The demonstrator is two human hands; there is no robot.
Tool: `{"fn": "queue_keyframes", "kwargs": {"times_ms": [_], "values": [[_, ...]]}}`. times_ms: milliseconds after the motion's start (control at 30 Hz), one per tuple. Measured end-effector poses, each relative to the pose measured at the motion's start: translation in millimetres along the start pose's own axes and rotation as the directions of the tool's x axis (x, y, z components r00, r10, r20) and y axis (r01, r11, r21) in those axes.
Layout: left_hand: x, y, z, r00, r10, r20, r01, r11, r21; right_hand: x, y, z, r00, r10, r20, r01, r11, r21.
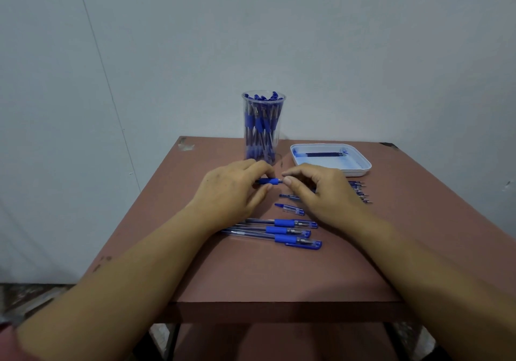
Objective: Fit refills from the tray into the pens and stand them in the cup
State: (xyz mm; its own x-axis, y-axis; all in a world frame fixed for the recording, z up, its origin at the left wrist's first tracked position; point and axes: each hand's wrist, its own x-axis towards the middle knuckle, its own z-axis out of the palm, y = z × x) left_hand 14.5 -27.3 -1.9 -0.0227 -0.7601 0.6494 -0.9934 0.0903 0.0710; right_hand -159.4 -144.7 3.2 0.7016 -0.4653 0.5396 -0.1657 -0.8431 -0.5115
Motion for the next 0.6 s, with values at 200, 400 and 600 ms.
{"fn": "queue_keyframes", "kwargs": {"times_ms": [200,400,600], "values": [[-0.1,-1.2,2.6,0.998,-0.048,0.040,0.049,0.998,-0.042,1.2,2.1,1.5,0.998,-0.064,-0.008,0.063,0.994,-0.091],[0.4,-1.7,2.8,0.996,-0.078,0.048,0.081,0.994,-0.069,1.4,1.2,-0.1,0.999,-0.048,0.024,0.051,0.987,-0.154],[-0.3,-2.7,3.6,0.989,-0.128,0.072,0.134,0.987,-0.087,3.5,-2.5,2.1,0.994,-0.095,0.053,0.106,0.958,-0.266]]}}
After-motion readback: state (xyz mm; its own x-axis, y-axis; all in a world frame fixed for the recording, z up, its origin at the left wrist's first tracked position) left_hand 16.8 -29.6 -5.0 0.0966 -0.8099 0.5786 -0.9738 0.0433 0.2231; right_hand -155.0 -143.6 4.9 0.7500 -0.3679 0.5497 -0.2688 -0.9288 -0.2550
